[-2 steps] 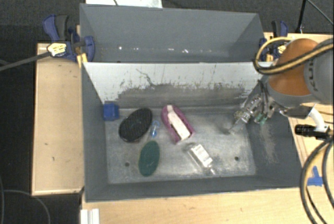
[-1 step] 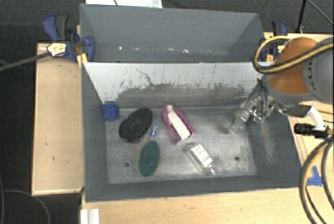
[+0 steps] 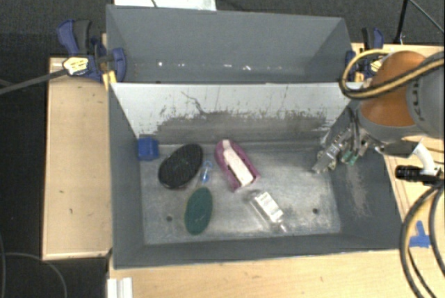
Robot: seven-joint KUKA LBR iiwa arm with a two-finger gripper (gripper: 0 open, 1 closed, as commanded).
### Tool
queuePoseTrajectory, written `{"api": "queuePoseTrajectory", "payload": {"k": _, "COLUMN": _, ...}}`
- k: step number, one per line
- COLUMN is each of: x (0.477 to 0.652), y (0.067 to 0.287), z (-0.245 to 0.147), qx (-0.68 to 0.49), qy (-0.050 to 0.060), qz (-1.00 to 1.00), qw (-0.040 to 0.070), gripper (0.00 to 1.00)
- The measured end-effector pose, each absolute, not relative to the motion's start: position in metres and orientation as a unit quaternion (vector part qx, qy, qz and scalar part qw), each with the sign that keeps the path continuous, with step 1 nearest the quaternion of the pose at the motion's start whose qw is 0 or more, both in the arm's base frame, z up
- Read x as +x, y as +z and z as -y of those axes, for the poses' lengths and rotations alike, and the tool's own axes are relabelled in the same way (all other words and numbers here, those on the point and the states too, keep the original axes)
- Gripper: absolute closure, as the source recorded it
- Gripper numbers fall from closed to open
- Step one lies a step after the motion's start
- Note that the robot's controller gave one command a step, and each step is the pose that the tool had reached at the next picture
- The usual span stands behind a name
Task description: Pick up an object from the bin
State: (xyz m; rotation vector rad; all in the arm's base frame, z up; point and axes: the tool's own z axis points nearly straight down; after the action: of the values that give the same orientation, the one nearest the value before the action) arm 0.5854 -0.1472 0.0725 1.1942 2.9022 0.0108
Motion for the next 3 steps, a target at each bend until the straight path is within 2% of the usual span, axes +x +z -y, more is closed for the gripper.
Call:
{"api": "queuePoseTrajectory", "payload": {"k": 1, "x": 0.587, "y": 0.111, "z": 0.147, "qx": 0.375, "qy": 0.001, "qz": -0.927, "qw": 0.004, "gripper": 1.00}}
{"api": "queuePoseTrajectory", "payload": {"k": 3, "x": 0.590, "y": 0.127, "z": 0.148, "qx": 0.369, "qy": 0.000, "qz": -0.929, "qw": 0.004, "gripper": 1.00}}
